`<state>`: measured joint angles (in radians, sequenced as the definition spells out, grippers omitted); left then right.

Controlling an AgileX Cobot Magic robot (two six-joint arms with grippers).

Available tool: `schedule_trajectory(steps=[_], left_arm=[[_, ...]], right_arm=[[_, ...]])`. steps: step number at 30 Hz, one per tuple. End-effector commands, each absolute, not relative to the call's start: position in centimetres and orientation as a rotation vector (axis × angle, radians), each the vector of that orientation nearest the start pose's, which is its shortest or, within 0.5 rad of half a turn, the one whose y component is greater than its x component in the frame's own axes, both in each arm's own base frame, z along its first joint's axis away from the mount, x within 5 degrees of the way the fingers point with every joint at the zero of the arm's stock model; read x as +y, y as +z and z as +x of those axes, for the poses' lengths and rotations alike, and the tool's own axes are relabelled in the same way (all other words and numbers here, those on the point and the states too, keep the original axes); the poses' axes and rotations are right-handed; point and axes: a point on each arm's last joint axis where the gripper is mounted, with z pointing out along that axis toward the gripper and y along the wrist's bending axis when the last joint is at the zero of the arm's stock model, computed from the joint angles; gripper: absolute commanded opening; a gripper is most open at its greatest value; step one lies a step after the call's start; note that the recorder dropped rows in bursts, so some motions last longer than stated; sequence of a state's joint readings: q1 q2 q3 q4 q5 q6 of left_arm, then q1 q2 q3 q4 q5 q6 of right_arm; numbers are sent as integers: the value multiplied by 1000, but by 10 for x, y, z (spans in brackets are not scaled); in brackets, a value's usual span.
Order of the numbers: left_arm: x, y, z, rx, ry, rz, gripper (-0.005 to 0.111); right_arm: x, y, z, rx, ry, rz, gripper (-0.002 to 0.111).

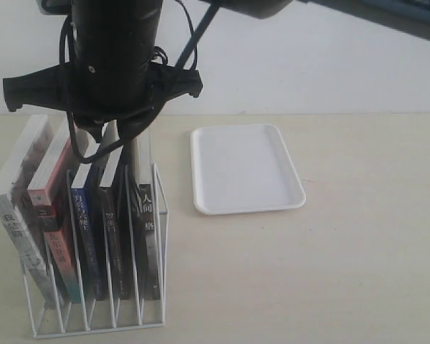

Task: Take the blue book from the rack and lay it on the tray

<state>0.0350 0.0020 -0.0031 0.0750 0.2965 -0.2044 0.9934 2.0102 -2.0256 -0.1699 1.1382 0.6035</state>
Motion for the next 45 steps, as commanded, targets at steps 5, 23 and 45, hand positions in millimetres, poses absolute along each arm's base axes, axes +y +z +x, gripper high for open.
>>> schedule_trajectory(steps=[5,23,45], left_arm=[[4,186,54,1771,-45,-163,5],[4,186,54,1771,-45,-163,5],[4,186,54,1771,-45,-163,5]], right_arm=[[367,324,257,2587,260,-576,24],[376,303,261,2634,249,-575,24],[380,288,263,2676,216,-565,2]])
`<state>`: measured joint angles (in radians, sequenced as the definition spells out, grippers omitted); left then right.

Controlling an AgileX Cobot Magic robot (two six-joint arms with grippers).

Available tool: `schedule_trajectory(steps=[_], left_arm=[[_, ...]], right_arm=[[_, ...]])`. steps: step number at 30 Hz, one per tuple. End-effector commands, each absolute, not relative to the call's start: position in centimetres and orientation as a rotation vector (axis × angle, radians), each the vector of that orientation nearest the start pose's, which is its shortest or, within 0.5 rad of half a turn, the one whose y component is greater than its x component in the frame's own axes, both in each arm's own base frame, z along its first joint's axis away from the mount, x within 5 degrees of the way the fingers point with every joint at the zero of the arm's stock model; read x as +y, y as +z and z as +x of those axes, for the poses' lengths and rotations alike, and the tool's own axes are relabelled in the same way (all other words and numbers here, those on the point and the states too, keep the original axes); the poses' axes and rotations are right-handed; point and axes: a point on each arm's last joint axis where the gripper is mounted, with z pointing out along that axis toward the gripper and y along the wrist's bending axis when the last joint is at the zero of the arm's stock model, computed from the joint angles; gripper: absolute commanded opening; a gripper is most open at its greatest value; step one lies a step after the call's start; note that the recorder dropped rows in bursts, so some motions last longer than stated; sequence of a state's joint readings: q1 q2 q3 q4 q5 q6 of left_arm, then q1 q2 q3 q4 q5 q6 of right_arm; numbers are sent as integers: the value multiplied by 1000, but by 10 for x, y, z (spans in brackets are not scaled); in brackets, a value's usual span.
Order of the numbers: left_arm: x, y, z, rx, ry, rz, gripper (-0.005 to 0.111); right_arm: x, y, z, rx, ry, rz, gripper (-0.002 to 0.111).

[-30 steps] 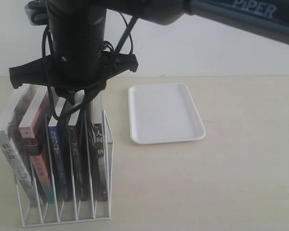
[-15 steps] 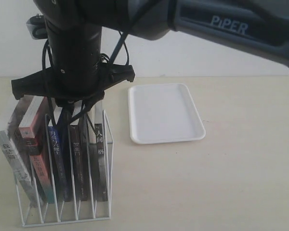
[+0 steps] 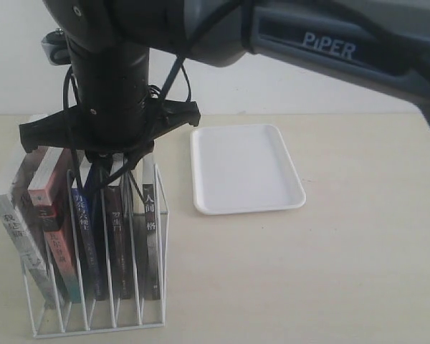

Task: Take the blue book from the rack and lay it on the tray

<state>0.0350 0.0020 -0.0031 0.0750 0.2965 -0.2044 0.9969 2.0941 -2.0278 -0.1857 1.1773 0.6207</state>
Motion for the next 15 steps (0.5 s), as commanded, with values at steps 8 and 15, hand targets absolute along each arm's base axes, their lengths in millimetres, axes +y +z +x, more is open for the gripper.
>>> schedule_trajectory(steps=[8,15], left_arm=[[4,186,54,1771,-45,-163,5],[4,186,54,1771,-45,-163,5]], right_arm=[[375,303,261,2648,237,-545,0],[356,342,252,2593,267,-498,0]])
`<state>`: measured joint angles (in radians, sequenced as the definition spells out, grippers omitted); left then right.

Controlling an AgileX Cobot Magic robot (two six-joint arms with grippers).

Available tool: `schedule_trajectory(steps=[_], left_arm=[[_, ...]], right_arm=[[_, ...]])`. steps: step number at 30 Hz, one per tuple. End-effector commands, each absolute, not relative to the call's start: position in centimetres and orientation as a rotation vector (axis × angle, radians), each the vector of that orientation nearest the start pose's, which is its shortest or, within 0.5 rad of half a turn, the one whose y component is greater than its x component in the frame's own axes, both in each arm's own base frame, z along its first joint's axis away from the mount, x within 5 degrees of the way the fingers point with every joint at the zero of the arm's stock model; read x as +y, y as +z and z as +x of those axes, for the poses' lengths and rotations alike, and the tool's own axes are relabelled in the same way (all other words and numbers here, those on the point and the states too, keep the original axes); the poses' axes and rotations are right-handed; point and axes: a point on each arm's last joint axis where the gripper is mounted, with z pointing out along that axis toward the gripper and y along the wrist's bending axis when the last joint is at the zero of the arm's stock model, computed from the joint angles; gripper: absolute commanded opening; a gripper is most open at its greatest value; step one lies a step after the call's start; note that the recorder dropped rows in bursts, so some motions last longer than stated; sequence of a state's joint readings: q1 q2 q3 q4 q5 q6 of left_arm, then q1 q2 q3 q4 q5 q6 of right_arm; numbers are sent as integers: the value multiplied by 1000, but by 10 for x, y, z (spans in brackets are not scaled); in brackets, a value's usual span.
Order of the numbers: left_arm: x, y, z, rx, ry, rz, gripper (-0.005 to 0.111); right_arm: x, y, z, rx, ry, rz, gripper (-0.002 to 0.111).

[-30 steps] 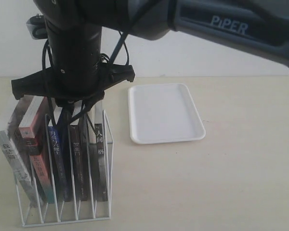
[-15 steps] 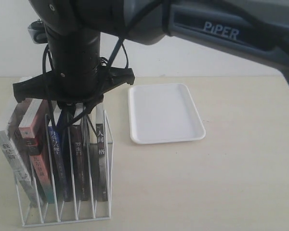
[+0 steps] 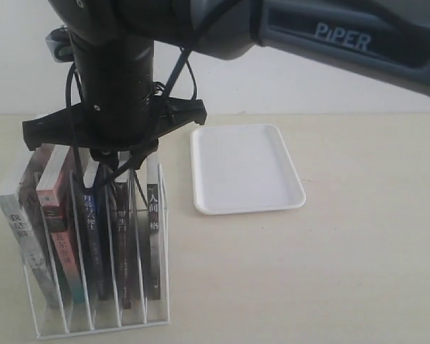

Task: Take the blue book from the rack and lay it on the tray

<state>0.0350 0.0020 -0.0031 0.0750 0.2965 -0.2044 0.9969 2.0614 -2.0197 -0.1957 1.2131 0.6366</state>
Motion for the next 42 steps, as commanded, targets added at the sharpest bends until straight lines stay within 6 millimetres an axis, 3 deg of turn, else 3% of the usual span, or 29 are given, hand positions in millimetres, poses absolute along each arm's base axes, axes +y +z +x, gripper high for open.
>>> schedule_trajectory(steps=[1,8,24,42], left_arm=[[4,186,54,1771,-45,-163,5],[4,186,54,1771,-45,-163,5],[4,186,54,1771,-45,-163,5],[4,186,54,1771,-45,-163,5]], right_arm=[[354,346,251,2583,272,-495,0],[351,354,249,2569,292,-490,0],[373,321,254,2590,265,-448,0],[380,318,249,2539,204,-406,0]])
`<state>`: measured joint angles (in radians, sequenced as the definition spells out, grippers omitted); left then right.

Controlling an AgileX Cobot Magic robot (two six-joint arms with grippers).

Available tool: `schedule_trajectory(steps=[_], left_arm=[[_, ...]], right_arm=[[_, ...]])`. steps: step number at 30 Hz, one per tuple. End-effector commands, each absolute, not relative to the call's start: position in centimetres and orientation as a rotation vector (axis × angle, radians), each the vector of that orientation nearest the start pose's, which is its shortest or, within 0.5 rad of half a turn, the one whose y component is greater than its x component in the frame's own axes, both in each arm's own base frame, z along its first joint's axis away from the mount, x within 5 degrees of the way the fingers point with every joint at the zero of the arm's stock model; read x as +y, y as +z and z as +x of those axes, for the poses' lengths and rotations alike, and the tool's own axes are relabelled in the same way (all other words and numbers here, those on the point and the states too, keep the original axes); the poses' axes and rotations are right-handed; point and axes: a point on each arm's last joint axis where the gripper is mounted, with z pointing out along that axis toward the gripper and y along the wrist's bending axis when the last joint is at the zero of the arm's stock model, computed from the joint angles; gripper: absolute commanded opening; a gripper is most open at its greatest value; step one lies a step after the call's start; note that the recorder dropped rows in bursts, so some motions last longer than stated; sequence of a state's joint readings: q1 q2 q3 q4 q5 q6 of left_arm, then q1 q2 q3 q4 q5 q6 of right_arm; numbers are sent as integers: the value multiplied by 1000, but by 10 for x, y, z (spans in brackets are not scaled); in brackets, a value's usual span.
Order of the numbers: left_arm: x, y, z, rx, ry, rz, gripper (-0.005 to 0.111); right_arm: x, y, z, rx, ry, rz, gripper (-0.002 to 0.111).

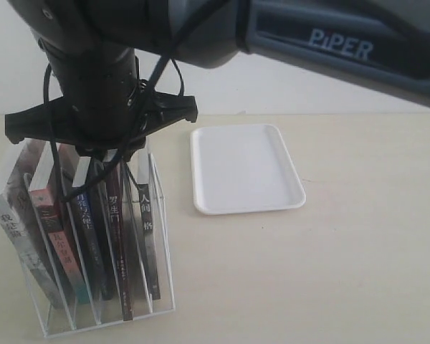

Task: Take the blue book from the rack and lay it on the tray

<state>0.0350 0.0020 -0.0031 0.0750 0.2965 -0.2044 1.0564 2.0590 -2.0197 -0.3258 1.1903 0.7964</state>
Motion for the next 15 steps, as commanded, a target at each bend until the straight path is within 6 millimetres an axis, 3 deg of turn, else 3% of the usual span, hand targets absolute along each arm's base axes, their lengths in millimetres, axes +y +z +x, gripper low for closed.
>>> schedule_trajectory(steps=[1,15], left_arm=[[4,186,54,1771,-45,-163,5],[4,186,54,1771,-45,-163,5]], right_arm=[[380,318,249,2540,203,-403,0],[384,292,253,2599,84,-439,0]])
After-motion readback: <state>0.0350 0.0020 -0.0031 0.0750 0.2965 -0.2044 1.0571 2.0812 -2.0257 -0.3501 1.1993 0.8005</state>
